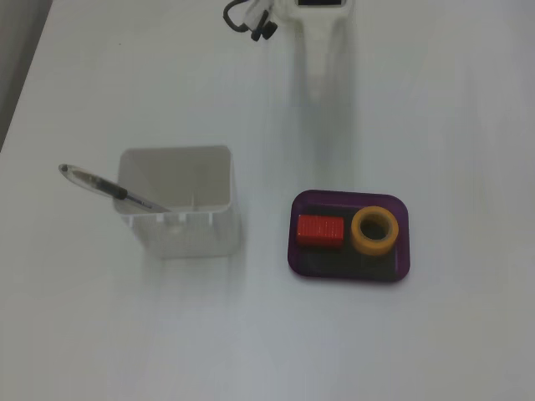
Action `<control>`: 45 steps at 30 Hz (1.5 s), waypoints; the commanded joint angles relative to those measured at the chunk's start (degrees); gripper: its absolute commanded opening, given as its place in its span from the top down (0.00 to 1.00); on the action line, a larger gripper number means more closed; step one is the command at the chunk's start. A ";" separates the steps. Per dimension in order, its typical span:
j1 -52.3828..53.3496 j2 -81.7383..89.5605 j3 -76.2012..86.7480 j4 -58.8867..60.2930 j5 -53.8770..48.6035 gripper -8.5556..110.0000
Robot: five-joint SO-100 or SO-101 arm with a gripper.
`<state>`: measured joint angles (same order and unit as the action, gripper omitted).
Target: Pick up the red cube and place it in the box.
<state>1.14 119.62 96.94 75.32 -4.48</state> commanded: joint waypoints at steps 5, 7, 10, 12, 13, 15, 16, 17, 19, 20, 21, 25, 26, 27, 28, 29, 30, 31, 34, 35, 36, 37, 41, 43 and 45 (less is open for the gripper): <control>-0.09 23.82 27.60 -9.67 0.09 0.76; -0.09 30.59 35.77 -13.18 0.09 0.76; -0.18 40.61 46.76 -18.72 0.18 0.76; -0.09 47.20 53.88 -21.18 0.26 0.76; -0.09 50.36 56.95 -21.53 0.26 0.76; -0.09 57.04 62.31 -21.53 0.26 0.76; -0.09 60.12 64.78 -21.53 0.26 0.76; -0.09 63.28 67.06 -21.53 0.35 0.76; -0.09 69.35 71.28 -21.45 0.35 0.76; -0.09 72.16 73.21 -21.18 0.35 0.76; -0.09 74.97 74.88 -20.30 0.35 0.76; -0.09 78.49 78.31 -16.26 0.35 0.76; -0.09 78.05 78.49 -16.00 0.35 0.76; -0.09 77.43 78.66 -15.82 0.44 0.76; -0.09 76.82 79.01 -15.73 0.44 0.77; -0.09 76.46 79.37 -15.29 0.44 0.77; -0.09 76.38 79.45 -14.59 0.53 0.78; -0.18 76.38 79.37 -13.97 0.62 0.79; -0.18 76.38 79.37 -13.45 3.96 0.92; -0.18 76.38 79.37 -13.45 4.75 0.94; -0.18 76.38 79.37 -13.36 5.36 0.93; -0.18 76.38 79.37 -13.36 5.54 0.92; -0.26 76.38 79.37 -13.36 5.19 0.93; -0.26 76.38 79.37 -13.97 5.36 0.93; -0.26 76.38 79.37 -14.15 5.19 0.93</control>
<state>1.23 192.57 175.69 61.79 0.53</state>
